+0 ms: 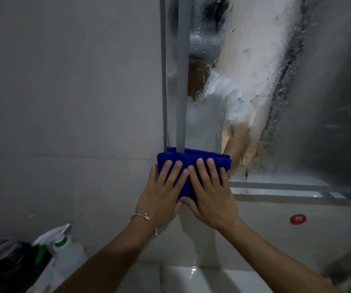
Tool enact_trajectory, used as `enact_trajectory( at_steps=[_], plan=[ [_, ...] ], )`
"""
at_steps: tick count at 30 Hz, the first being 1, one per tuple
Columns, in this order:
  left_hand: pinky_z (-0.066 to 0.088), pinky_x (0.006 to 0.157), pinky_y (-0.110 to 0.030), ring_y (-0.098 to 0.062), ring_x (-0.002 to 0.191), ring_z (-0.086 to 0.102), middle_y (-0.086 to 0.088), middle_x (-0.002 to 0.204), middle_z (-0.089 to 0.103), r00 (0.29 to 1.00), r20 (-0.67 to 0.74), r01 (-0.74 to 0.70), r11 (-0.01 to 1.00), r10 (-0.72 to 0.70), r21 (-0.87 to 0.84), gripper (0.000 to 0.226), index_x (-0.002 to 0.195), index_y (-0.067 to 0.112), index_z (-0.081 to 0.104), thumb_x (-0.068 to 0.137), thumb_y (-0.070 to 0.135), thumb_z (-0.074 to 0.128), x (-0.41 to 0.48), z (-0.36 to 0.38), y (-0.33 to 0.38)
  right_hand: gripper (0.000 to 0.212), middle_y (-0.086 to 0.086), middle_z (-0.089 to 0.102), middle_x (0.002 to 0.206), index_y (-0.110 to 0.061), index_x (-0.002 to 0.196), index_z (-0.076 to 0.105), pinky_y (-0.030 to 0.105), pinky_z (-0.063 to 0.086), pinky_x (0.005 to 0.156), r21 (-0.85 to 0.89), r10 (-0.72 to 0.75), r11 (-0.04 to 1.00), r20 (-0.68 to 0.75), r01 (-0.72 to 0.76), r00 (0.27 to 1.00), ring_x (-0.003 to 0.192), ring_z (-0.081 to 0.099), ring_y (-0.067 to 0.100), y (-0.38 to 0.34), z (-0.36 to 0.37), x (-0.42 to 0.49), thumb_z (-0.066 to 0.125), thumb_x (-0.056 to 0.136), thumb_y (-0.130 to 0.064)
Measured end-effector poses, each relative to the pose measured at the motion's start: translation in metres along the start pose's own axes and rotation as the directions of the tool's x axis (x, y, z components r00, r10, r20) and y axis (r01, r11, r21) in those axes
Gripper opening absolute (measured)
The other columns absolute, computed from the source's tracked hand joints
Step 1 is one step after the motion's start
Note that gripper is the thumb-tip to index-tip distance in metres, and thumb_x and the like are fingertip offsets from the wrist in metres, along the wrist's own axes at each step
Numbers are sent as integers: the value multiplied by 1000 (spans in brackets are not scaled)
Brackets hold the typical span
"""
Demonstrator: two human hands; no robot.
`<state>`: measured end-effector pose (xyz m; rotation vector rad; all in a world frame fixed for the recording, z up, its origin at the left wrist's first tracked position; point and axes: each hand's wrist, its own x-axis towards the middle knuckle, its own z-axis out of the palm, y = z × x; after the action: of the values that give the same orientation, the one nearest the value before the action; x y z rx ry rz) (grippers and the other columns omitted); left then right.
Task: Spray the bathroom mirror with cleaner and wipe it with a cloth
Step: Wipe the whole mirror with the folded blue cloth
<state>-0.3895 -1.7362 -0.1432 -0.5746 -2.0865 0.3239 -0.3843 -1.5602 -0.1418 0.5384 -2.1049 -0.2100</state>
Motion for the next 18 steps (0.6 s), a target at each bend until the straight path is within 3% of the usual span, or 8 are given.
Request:
enact_trajectory(
  at_steps=[3, 8, 13, 18],
  plan=[
    [3, 112, -52, -30, 142, -15, -11, 154, -21, 1000, -30, -1, 997, -1, -76, 91, 147, 9, -12, 80, 43, 38, 1, 2, 2, 78, 9, -14, 157, -13, 150, -3, 46, 1, 116, 74, 37, 997, -52, -33, 998, 144, -6, 27, -4, 0, 2, 35, 93, -51],
    [3, 114, -49, -27, 143, -14, -7, 154, -21, 989, -94, 94, 980, -112, -174, 84, 147, 11, -12, 81, 32, 35, 27, -14, -1, 71, 9, -15, 157, -13, 149, -5, 45, -1, 115, 122, 132, 986, -119, -117, 984, 144, -10, 24, -7, -11, 29, 31, 94, -39],
    [10, 112, -54, -36, 140, 10, -22, 151, 19, 973, -177, 107, 971, -146, -212, 79, 146, 4, 11, 77, 29, 42, 116, -69, -43, 60, 19, 23, 151, -8, 145, 26, 46, 6, 113, 111, 125, 989, -262, -99, 957, 142, 15, 30, 42, -67, 118, 32, 94, -38],
    [2, 110, -57, -36, 142, 10, -20, 154, 15, 973, -204, 93, 993, -106, -71, 81, 147, 7, 17, 78, 43, 37, 203, -136, -96, 58, 19, 20, 153, -8, 147, 21, 46, 7, 114, -55, 31, 997, -264, -47, 964, 142, 16, 34, 103, -134, 204, 24, 99, -39]
  ],
)
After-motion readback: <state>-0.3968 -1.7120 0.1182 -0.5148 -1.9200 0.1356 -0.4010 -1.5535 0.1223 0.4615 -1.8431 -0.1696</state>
